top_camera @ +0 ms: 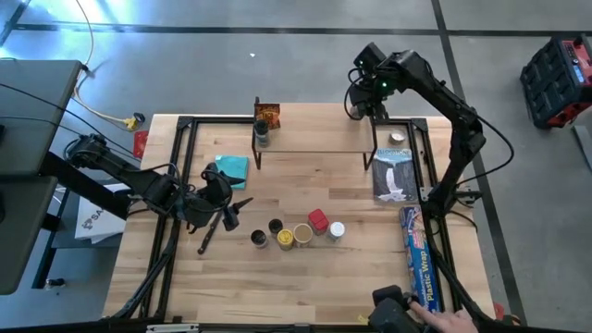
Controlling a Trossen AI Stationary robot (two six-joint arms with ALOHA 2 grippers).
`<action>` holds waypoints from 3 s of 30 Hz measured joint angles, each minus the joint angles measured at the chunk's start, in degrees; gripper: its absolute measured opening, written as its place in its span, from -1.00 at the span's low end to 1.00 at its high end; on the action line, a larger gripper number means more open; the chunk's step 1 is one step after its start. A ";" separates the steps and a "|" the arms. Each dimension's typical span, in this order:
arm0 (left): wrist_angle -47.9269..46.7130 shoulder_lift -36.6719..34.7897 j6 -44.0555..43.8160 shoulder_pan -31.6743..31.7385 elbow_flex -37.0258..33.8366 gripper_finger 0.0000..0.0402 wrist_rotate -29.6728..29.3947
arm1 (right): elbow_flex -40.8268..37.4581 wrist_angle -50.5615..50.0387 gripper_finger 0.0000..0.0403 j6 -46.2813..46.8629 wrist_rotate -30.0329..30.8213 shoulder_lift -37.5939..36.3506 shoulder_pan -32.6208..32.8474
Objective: Shelf spices
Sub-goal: Put the green seasoning bottle on the shelf
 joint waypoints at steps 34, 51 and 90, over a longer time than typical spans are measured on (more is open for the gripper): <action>1.65 0.00 0.92 0.00 0.00 0.33 0.87 | 0.09 -4.56 0.01 27.28 -9.77 -0.83 -2.43; 1.60 -0.01 0.79 -0.02 0.00 0.33 0.87 | 0.09 -2.45 0.03 33.95 -5.42 -0.83 -2.47; 1.60 -0.01 -0.23 0.00 0.00 0.33 1.73 | 0.09 1.19 0.29 45.78 4.65 -0.54 -0.98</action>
